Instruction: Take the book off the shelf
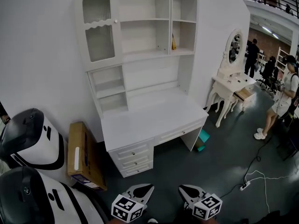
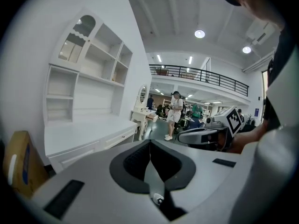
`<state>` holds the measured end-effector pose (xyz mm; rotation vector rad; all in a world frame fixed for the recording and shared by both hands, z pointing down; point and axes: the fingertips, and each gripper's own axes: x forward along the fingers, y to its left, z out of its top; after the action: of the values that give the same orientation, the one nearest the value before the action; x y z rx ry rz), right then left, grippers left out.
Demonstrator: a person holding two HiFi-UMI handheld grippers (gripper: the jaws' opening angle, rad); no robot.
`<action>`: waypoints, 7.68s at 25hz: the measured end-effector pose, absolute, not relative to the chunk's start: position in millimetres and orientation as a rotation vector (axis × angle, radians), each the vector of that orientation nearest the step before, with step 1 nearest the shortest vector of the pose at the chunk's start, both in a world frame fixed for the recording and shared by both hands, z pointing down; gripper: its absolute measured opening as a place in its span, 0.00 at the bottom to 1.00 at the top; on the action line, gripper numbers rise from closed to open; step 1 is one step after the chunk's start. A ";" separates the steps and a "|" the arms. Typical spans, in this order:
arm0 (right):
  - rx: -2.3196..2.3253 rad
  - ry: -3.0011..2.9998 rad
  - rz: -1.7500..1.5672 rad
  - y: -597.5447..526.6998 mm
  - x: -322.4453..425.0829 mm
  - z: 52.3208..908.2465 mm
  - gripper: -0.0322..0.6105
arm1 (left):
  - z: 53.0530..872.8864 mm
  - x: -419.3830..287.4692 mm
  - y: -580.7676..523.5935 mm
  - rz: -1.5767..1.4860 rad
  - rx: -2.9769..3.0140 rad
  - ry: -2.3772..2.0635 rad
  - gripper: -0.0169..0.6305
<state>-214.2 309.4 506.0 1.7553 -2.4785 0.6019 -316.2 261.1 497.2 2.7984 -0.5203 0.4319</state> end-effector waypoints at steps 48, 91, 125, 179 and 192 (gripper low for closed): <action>1.613 -2.582 0.738 105.9 41.3 536.0 0.10 | 511.5 -67.3 61.3 0.441 2.689 -0.693 0.04; 1.694 -2.520 0.621 -233.9 101.5 503.9 0.10 | 497.2 -0.5 -267.0 0.406 2.761 -0.628 0.04; 1.408 -2.613 -0.160 -403.7 219.3 328.9 0.10 | 449.6 86.1 -340.8 0.376 2.667 -1.072 0.04; 1.811 -2.185 -0.464 -633.2 241.2 135.1 0.30 | 475.4 9.7 -294.2 0.385 2.515 -1.260 0.04; 1.837 -2.210 -0.495 -579.9 259.7 136.2 0.29 | 470.9 29.7 -303.6 0.392 2.594 -1.145 0.04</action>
<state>259.7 -579.9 136.2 1.8370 -2.2104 -0.4946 29.7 -303.6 470.9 2.5936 -1.1447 0.3921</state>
